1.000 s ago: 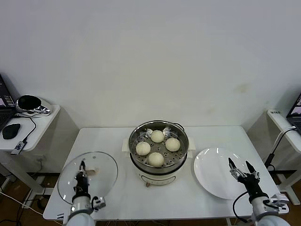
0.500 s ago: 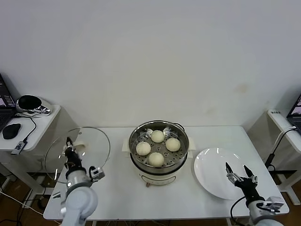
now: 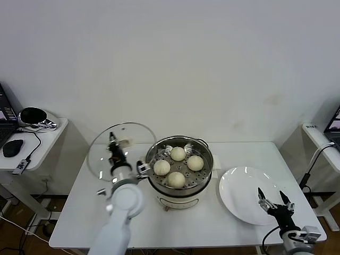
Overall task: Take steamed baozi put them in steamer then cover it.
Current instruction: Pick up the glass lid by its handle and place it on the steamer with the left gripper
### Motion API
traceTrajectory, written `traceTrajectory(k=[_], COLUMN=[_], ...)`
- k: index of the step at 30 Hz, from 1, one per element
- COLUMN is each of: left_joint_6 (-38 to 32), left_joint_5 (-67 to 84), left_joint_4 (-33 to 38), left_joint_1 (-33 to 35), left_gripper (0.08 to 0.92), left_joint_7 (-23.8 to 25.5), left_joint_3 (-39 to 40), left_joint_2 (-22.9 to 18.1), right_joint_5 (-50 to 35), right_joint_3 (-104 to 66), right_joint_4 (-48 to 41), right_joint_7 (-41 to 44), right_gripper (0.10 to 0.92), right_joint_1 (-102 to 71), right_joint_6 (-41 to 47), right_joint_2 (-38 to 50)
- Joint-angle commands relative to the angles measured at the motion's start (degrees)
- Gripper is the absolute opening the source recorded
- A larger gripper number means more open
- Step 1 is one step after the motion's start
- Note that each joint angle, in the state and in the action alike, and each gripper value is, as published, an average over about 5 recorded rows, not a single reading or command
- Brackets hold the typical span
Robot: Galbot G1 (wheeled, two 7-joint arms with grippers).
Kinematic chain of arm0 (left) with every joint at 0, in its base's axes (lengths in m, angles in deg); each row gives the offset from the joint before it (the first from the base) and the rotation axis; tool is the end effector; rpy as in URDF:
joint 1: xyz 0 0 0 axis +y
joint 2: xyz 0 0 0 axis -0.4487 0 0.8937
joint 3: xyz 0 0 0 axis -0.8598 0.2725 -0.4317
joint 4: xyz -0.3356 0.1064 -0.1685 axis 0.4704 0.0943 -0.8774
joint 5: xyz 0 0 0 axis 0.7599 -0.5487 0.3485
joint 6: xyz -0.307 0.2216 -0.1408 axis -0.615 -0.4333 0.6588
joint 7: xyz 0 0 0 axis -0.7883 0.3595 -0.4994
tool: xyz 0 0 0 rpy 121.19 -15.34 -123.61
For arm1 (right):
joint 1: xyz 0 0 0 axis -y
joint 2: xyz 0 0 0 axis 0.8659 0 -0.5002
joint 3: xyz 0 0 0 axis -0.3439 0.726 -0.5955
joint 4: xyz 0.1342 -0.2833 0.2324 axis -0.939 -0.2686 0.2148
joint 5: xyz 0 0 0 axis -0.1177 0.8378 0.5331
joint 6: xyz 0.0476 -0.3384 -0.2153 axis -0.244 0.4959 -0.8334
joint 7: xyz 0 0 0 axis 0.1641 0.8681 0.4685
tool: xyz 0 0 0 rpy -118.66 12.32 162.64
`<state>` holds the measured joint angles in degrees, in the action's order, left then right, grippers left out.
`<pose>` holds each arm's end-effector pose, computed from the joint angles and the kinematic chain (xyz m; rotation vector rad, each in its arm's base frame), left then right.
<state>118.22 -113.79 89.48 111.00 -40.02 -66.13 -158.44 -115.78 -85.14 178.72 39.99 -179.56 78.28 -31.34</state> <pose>0.3929 -0.0931 -0.2451 0.4423 -2.1838 -1.8795 0.2067 -0.1849 -0.3751 -0.1384 -2.9480 -0.2702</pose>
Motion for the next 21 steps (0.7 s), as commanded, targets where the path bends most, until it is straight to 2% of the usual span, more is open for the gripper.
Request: traceTrajectory(k=[1, 10, 21], left_joint_6=[2.43, 2.49, 2.55], left_joint_5=[-3.48, -3.28, -3.52], left_joint_4=[-9.78, -10.33, -12.25], left_joint_1=[-9.38, -9.01, -9.17], left_gripper=[0.14, 0.14, 0.14], left_joint_7=[2.49, 2.44, 2.74], left_joint_3=[12.99, 19.29, 22.13], left_joint_2=[-6.81, -7.7, -7.77], right_joint_5=[1.59, 1.81, 1.95], right_joint_3=[-0.65, -0.97, -1.3], right_joint_4=[-1.11, -1.48, -1.78], right_joint_7=[-0.11, -0.08, -0.02], right_gripper=[0.823, 0.823, 0.823], right_joint_1=[-0.2, -0.02, 0.67], right_joint_6=[-0.14, -0.04, 0.11], right_joint_2=[-0.72, -0.82, -1.09])
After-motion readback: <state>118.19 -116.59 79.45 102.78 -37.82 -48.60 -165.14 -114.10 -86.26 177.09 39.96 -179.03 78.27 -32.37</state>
